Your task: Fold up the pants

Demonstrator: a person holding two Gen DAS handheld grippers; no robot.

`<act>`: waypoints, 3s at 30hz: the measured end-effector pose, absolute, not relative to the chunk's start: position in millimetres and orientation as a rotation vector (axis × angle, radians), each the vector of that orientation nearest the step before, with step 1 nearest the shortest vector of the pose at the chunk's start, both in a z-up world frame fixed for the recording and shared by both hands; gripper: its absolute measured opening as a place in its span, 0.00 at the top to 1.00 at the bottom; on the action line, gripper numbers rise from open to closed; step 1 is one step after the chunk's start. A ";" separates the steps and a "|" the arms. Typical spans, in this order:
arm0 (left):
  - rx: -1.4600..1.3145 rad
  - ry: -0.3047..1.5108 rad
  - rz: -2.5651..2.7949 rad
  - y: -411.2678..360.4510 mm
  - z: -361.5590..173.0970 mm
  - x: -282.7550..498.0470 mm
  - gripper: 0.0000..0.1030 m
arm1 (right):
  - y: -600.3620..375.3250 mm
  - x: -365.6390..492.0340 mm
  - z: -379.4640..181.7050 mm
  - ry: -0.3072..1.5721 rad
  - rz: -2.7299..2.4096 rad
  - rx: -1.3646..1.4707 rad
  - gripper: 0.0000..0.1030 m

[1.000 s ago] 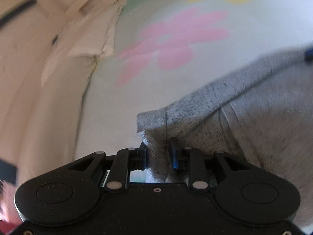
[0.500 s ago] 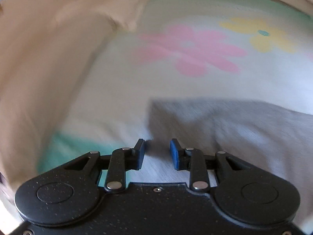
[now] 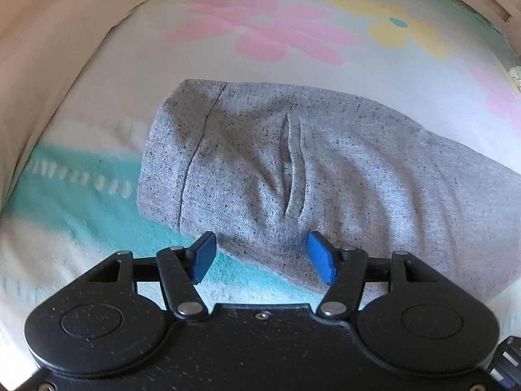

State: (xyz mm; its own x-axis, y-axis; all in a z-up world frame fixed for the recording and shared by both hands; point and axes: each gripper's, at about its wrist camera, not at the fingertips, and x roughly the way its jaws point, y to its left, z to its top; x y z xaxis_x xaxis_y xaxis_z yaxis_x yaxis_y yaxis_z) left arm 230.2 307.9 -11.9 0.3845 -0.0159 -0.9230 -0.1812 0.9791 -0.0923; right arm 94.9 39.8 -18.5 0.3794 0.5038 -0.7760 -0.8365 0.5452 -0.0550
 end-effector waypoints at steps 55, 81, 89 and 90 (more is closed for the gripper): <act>0.178 1.144 0.118 334.6 -27.8 231.6 0.32 | 45.9 99.9 -10.0 0.719 0.894 -0.292 0.99; 0.173 0.998 0.066 303.0 -8.3 285.9 0.29 | -4.0 237.9 1.9 0.878 0.640 -0.034 0.93; 0.197 1.054 0.200 307.4 -47.8 317.7 0.26 | 19.4 301.9 -28.6 0.885 0.608 0.008 0.93; 0.185 1.064 0.199 310.2 -49.6 319.2 0.26 | 22.8 309.0 -33.4 0.887 0.598 -0.004 0.93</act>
State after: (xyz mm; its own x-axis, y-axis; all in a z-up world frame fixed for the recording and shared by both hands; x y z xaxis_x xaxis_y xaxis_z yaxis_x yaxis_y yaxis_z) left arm 319.2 310.2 -49.6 0.4704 0.2503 -0.8462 -0.0726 0.9666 0.2456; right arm 309.0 22.8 -33.4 0.4805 0.4891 -0.7280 -0.4919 0.8375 0.2380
